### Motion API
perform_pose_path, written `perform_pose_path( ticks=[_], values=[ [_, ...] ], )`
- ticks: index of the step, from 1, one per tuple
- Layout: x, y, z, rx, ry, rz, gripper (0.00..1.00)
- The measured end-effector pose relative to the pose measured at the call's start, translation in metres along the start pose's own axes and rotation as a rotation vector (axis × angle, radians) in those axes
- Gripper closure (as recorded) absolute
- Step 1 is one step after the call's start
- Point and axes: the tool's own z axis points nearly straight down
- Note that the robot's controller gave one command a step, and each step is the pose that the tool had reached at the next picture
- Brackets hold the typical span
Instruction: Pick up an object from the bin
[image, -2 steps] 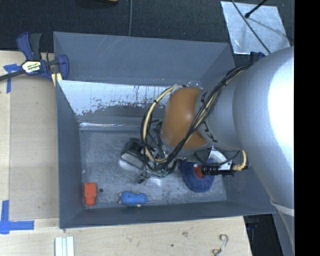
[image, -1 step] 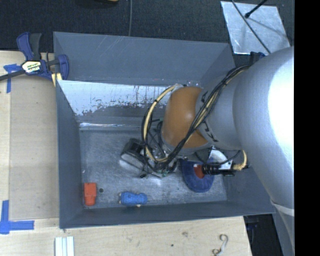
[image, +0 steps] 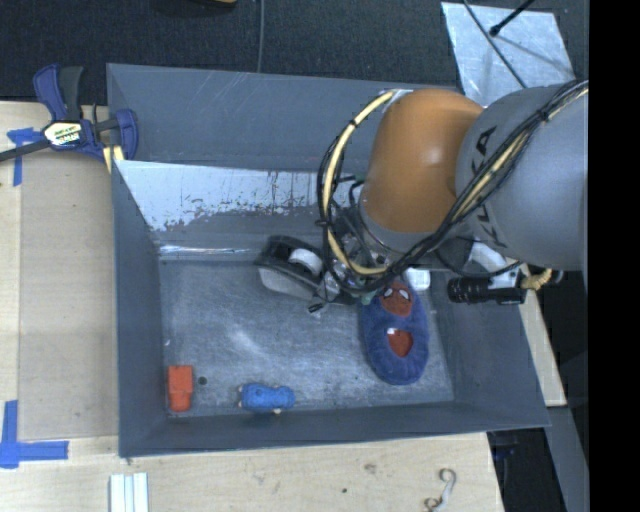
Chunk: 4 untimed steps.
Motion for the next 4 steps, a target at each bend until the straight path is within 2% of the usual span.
perform_pose_path(
  ticks=[1, 2, 3, 4],
  values=[
    [0.001, -0.003, 0.055, 0.009, 0.011, 0.022, 1.00],
    [-0.016, 0.004, 0.070, 0.005, 0.006, 0.044, 1.00],
    [-0.061, 0.039, 0.041, 0.004, 0.003, -0.066, 1.00],
    [-0.021, 0.045, -0.040, 0.000, 0.003, -0.080, 1.00]
  ],
)
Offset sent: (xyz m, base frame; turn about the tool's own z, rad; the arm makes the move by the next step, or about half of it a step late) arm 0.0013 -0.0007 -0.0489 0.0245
